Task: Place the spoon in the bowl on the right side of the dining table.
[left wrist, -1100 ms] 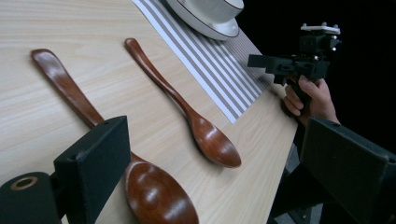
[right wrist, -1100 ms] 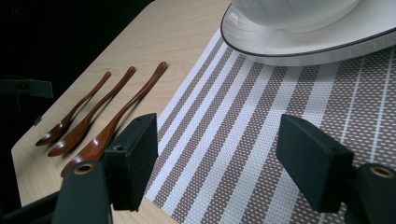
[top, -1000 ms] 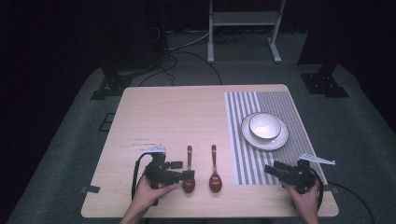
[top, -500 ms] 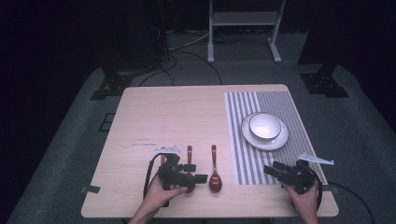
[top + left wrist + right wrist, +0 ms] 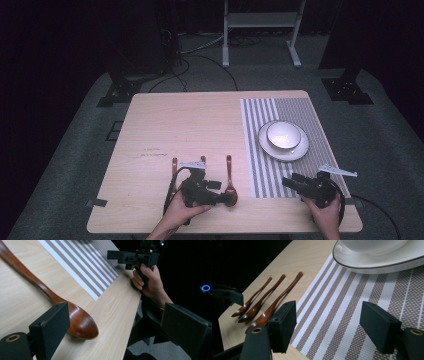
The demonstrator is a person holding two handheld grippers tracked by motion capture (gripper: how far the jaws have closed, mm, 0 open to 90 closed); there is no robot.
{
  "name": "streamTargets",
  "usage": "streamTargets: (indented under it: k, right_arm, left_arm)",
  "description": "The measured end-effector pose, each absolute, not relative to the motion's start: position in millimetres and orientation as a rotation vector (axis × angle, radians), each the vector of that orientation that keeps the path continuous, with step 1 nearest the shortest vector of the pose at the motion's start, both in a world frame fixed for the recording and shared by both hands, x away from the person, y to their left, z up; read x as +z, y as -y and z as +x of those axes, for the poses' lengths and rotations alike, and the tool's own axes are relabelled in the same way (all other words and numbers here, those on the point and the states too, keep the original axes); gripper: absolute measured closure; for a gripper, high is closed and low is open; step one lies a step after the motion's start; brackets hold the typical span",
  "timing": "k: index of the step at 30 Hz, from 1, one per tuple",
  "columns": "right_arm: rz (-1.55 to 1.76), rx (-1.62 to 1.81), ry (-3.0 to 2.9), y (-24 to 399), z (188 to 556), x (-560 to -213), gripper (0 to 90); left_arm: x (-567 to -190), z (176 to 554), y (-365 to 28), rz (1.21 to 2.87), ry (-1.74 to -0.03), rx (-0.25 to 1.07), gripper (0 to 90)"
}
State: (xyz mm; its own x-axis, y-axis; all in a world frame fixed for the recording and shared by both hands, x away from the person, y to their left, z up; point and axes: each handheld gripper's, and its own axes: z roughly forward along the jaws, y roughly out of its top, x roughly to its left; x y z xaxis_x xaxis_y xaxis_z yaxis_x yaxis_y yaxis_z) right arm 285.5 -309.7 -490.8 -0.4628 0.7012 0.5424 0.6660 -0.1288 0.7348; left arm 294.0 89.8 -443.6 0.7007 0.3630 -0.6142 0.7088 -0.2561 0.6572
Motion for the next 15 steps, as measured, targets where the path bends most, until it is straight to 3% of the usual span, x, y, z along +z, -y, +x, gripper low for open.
streamTargets:
  k: [15]
  right_arm:
    - [1.618, 1.717, -2.035, 309.4, 285.4, -490.1, 28.5]
  left_arm:
    - [-450.2, 290.7, -75.0, 1.878, -0.814, -0.495, 7.4]
